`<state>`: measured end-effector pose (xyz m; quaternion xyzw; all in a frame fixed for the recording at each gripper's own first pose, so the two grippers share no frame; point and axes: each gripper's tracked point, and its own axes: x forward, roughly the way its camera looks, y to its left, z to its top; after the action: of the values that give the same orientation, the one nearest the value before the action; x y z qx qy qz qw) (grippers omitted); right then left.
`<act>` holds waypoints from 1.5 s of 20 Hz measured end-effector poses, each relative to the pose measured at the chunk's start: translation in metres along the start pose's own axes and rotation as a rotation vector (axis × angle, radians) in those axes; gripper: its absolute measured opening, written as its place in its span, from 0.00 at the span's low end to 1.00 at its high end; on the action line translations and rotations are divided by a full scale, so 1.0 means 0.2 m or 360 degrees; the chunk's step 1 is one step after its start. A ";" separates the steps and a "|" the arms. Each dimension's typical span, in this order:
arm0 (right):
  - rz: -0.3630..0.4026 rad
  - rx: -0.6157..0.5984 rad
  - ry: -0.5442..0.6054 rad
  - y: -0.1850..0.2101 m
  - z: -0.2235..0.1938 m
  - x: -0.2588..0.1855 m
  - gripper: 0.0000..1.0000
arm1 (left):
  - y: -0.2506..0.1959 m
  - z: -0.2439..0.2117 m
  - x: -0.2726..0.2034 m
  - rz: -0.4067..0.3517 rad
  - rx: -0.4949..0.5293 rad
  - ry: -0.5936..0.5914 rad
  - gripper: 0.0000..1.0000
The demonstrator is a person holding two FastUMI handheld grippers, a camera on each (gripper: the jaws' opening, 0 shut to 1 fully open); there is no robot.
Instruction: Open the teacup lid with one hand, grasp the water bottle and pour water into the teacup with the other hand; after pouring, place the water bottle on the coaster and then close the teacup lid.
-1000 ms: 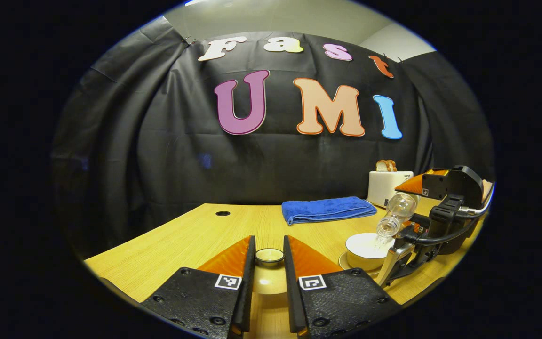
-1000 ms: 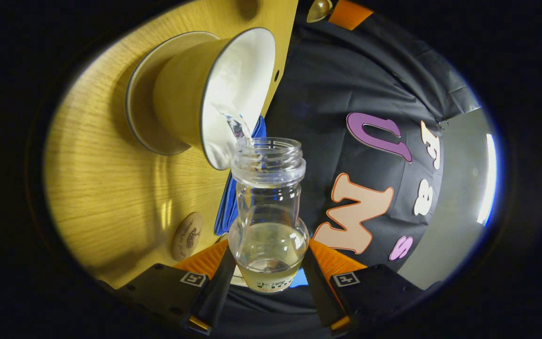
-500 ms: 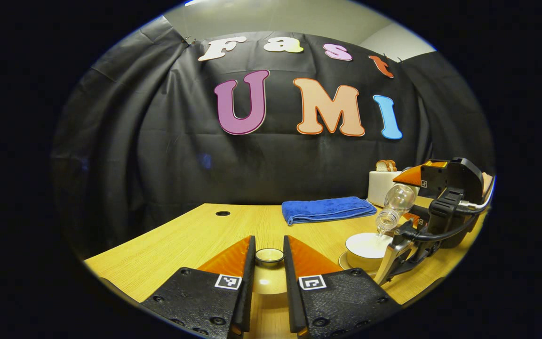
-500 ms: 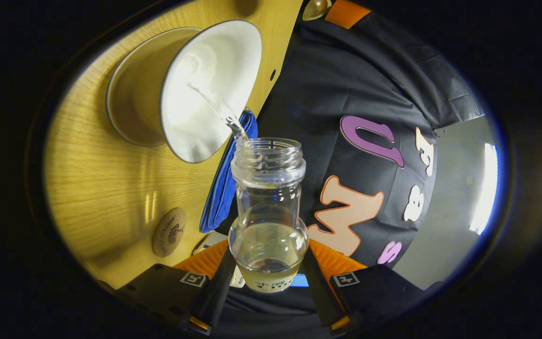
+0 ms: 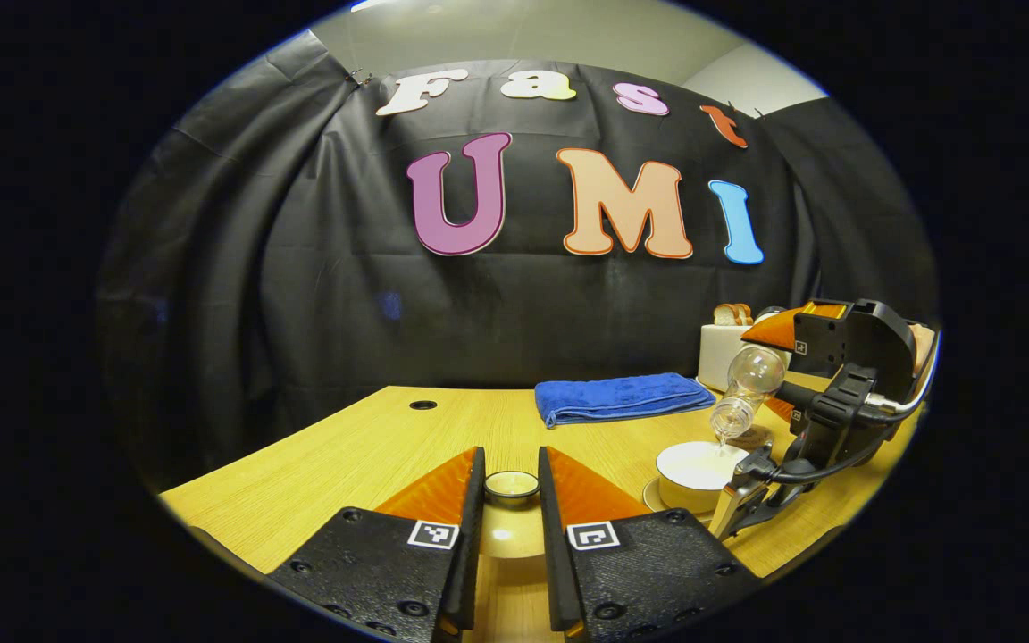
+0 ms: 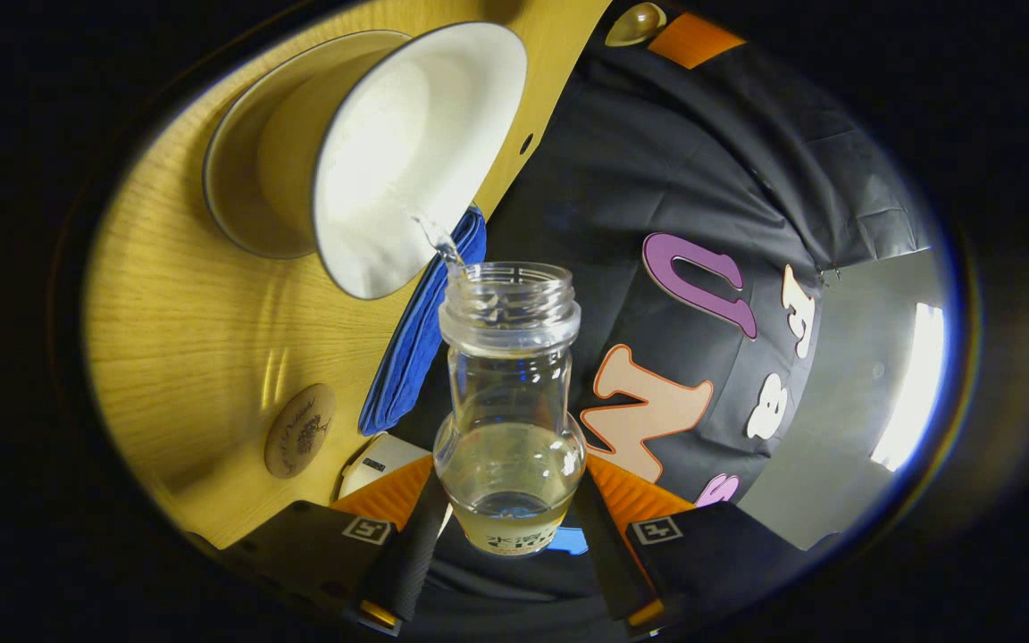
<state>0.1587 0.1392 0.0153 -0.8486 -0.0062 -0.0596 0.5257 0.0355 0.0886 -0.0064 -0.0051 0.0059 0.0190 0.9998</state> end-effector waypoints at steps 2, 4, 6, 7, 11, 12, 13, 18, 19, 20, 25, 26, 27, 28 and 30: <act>-0.0024 -0.0030 -0.0007 -0.01 0.02 -0.01 0.83 | 0.00 0.00 0.00 0.0000 0.0000 0.0000 0.30; -0.0027 -0.0042 -0.0022 -0.03 0.03 0.00 0.82 | 0.00 0.00 0.00 0.0000 0.0000 0.0000 0.30; -0.0051 -0.0073 -0.0038 -0.06 0.05 0.00 0.80 | 0.00 0.00 0.00 0.0000 0.0000 0.0001 0.30; -0.0062 -0.0094 -0.0045 -0.06 0.05 -0.01 0.80 | 0.00 0.00 0.00 0.0000 0.0000 0.0000 0.30; -0.0076 -0.0133 -0.0049 -0.07 0.05 0.01 0.80 | 0.00 0.00 0.00 0.0000 0.0000 0.0001 0.30; -0.0081 -0.0140 -0.0049 -0.08 0.05 0.01 0.80 | 0.00 0.00 0.00 0.0000 0.0000 -0.0001 0.31; -0.0084 -0.0146 -0.0050 -0.08 0.04 0.01 0.80 | 0.00 0.00 0.00 0.0000 0.0000 0.0000 0.30; 0.0011 -0.0029 -0.0042 -0.02 0.04 -0.01 0.83 | 0.00 0.00 0.00 0.0000 0.0000 0.0000 0.30; 0.0037 0.0009 -0.0039 -0.01 0.04 -0.01 0.84 | 0.00 0.00 0.00 0.0000 0.0000 0.0000 0.30; 0.0081 0.0060 -0.0037 0.01 0.05 -0.01 0.82 | 0.00 0.00 0.00 0.0000 0.0000 0.0000 0.30; 0.0239 0.0283 -0.0025 0.11 0.07 -0.05 0.84 | 0.00 0.00 0.00 0.0000 0.0000 0.0000 0.30; 0.0270 0.0322 -0.0022 0.14 0.06 -0.05 0.80 | 0.00 0.00 0.00 0.0000 0.0000 0.0000 0.30; 0.0305 0.0369 -0.0012 0.16 0.06 -0.06 0.84 | 0.00 0.00 0.00 0.0000 0.0000 -0.0001 0.30; 0.0335 0.0414 -0.0006 0.18 0.05 -0.07 0.84 | 0.00 0.00 0.00 0.0000 0.0000 0.0000 0.29; 0.0395 0.0509 0.0011 0.23 0.04 -0.09 0.84 | 0.00 0.00 0.00 0.0001 0.0000 0.0000 0.29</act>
<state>0.1450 0.1271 -0.0308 -0.7483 0.0908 0.0043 0.6571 0.0356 0.0883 -0.0061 -0.0050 0.0058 0.0192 0.9998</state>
